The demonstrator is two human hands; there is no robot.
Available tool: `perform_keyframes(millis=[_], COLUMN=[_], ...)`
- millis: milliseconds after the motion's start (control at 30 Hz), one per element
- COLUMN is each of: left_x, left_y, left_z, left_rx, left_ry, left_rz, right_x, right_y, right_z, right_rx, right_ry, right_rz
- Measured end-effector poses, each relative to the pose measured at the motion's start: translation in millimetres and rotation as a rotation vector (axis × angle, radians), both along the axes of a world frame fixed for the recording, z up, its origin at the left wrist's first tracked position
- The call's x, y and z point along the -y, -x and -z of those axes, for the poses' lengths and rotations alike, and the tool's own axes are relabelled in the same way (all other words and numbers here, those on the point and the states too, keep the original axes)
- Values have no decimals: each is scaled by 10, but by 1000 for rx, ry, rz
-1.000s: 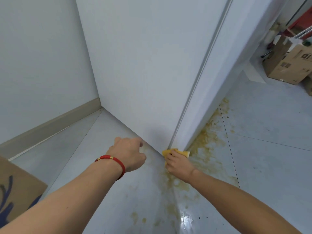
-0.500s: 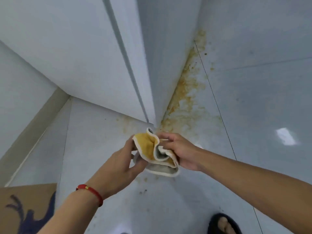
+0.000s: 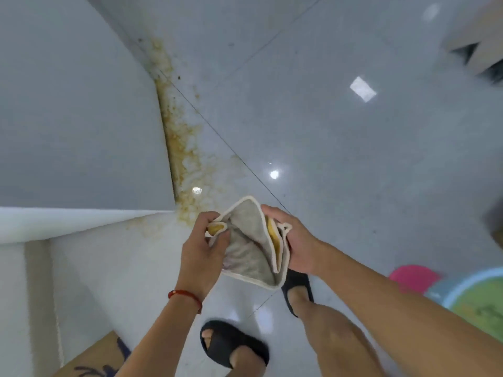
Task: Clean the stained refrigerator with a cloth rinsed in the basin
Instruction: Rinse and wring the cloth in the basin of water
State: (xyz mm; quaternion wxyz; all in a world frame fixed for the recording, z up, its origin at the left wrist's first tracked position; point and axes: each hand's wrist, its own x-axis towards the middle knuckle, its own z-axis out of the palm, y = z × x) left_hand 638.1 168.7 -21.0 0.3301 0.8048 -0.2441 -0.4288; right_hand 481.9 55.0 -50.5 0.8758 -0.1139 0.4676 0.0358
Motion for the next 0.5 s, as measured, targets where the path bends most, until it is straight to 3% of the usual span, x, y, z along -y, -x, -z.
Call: perform_keyframes(millis=[133,233,367,500], left_x=[426,734,1132,1429], left_y=[452,874,1442,2069], left_z=[-851,-1341,-1748,-2010], left_rx=[-11,-176,-300,-221], left_ry=[-42,-67,-143,-244], left_rz=[270,329,447,774], right_x=[-35,-31,-114,-300], right_y=[731,1314,2002,2747], right_z=[-761,-1178,-1365,-1531], right_rx=[-92,-203,-282,-344], right_ry=[151,261,147,157], right_rz=[254,480,818,1101])
